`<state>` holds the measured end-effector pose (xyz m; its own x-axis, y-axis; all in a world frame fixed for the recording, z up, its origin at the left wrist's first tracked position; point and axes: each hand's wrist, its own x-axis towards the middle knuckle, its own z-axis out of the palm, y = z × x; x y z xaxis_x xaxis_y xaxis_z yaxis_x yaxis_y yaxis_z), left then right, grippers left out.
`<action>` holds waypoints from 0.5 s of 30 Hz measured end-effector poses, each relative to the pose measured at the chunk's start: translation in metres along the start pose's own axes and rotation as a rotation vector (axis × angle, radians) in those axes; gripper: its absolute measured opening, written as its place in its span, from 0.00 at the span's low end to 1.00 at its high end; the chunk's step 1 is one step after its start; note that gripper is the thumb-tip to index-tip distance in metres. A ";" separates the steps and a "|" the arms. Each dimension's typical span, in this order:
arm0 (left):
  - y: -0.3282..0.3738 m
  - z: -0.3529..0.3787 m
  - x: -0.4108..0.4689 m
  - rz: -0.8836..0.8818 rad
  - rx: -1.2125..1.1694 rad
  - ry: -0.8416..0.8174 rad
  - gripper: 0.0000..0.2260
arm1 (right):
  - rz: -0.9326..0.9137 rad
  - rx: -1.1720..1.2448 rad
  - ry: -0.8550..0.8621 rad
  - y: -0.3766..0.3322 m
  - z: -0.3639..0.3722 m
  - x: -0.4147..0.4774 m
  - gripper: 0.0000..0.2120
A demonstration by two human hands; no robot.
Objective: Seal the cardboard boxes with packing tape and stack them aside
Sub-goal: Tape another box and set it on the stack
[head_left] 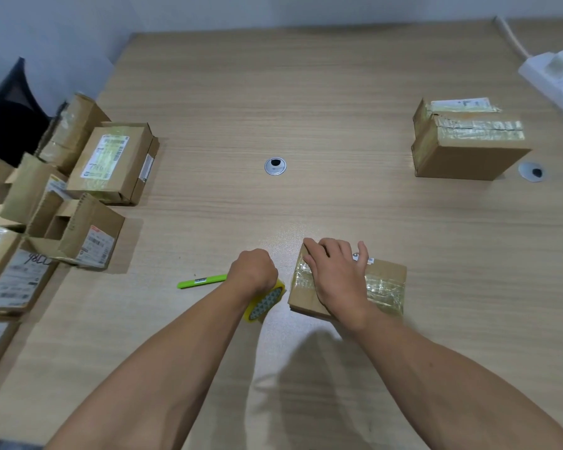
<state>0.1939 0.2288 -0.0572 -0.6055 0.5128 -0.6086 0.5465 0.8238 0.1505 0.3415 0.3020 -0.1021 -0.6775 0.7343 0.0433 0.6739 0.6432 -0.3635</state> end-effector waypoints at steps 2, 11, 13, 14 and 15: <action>-0.002 -0.001 -0.001 -0.017 -0.008 0.004 0.14 | -0.001 -0.009 0.000 0.001 0.000 0.000 0.12; -0.037 -0.028 -0.003 -0.111 0.055 0.054 0.13 | 0.007 -0.045 -0.008 0.003 -0.005 -0.002 0.06; -0.040 -0.044 0.003 -0.048 -0.015 0.098 0.13 | 0.012 -0.057 -0.060 0.001 -0.006 0.002 0.07; -0.036 -0.049 0.001 0.002 -0.089 0.097 0.13 | 0.005 -0.060 -0.070 -0.002 -0.005 0.004 0.07; -0.029 -0.051 -0.001 0.041 -0.152 0.100 0.13 | -0.001 -0.061 -0.042 -0.002 -0.005 0.006 0.09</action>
<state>0.1490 0.2169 -0.0212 -0.6435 0.5617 -0.5200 0.4827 0.8250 0.2938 0.3372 0.3064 -0.0964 -0.6893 0.7244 0.0044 0.6887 0.6572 -0.3061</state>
